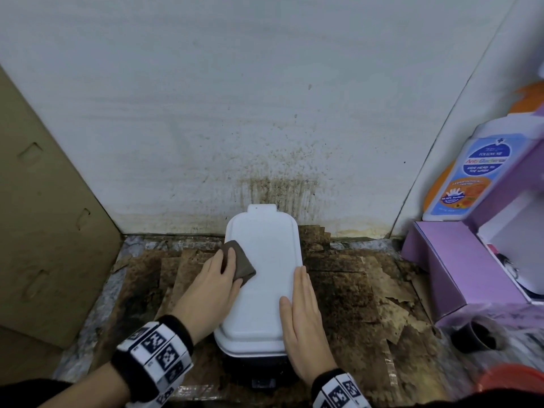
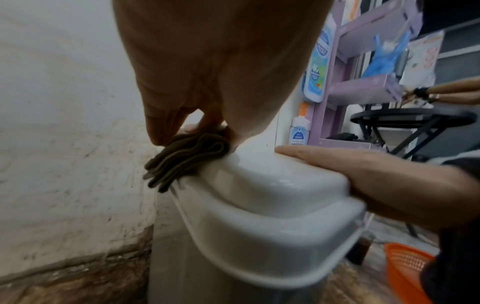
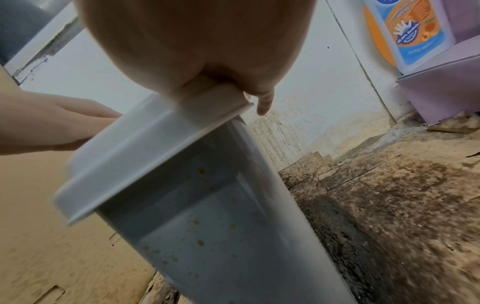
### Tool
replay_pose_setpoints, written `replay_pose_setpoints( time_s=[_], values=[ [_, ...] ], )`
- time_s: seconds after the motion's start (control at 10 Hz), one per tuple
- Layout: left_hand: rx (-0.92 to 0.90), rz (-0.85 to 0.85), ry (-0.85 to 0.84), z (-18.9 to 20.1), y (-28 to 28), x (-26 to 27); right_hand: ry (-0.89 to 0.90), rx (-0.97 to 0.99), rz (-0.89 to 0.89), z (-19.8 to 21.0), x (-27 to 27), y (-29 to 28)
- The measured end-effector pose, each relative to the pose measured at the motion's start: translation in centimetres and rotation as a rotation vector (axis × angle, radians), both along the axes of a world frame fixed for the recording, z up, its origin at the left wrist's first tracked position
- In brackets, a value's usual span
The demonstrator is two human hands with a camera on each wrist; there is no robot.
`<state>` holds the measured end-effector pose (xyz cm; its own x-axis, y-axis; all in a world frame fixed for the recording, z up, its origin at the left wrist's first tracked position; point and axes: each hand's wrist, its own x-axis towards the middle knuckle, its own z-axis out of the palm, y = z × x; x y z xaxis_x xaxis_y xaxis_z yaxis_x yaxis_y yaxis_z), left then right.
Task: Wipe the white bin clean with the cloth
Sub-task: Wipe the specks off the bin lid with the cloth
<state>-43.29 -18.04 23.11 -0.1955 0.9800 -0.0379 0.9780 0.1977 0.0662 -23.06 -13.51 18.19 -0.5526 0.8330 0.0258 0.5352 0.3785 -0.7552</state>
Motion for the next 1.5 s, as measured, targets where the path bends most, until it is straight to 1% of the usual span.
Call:
replay_pose_setpoints(
  time_s=[0.1, 0.2, 0.3, 0.4, 0.5, 0.6, 0.7, 0.8, 0.9, 1.0, 1.1, 1.2, 1.3, 1.5],
  values=[
    [-0.027, 0.002, -0.142, 1.2, -0.5, 0.6, 0.007, -0.008, 0.003, 0.1, 0.0, 0.0],
    [-0.105, 0.094, -0.332, 1.2, -0.2, 0.9, 0.013, -0.007, -0.002, 0.0, -0.1, 0.0],
    [-0.026, 0.074, -0.474, -0.8, 0.6, 0.9, 0.012, -0.012, -0.005, 0.0, -0.1, 0.1],
    [0.0, 0.011, -0.396, -2.3, 2.5, -0.8, 0.018, -0.024, -0.007, 0.0, -0.1, 0.2],
    [-0.096, -0.018, -0.342, -0.8, 5.3, -2.1, 0.023, -0.033, -0.005, 0.0, -0.2, 0.3],
    [-0.183, -0.033, -0.298, -0.1, 7.7, -3.5, 0.017, -0.048, -0.001, 0.0, -0.3, 0.3],
    [-0.172, -0.043, -0.262, 0.5, 10.2, -4.9, 0.011, -0.049, 0.001, 0.1, -0.5, 0.4],
    [-0.217, -0.059, -0.209, 1.0, 11.9, -5.3, 0.008, -0.047, -0.004, 0.1, -0.7, 0.3],
    [-0.243, -0.088, -0.221, 1.7, 13.4, -5.5, 0.015, -0.044, -0.007, 0.0, -0.5, 0.2],
    [-0.228, -0.095, -0.23, 1.5, 14.1, -5.5, 0.017, -0.035, -0.008, 0.0, -0.4, 0.2],
    [-0.179, -0.101, -0.22, 1.1, 13.9, -5.3, 0.011, -0.036, -0.006, 0.0, -0.4, 0.2],
    [-0.171, -0.132, -0.179, 0.5, 12.9, -5.4, 0.012, -0.034, -0.008, -0.1, -0.4, 0.2],
    [-0.16, -0.168, -0.169, 0.2, 11.0, -5.4, 0.015, -0.047, -0.005, -0.1, -0.5, 0.1],
    [-0.146, -0.227, -0.277, 0.3, 4.2, -2.7, 0.023, -0.052, -0.009, -0.2, -0.5, 0.0]
  ],
)
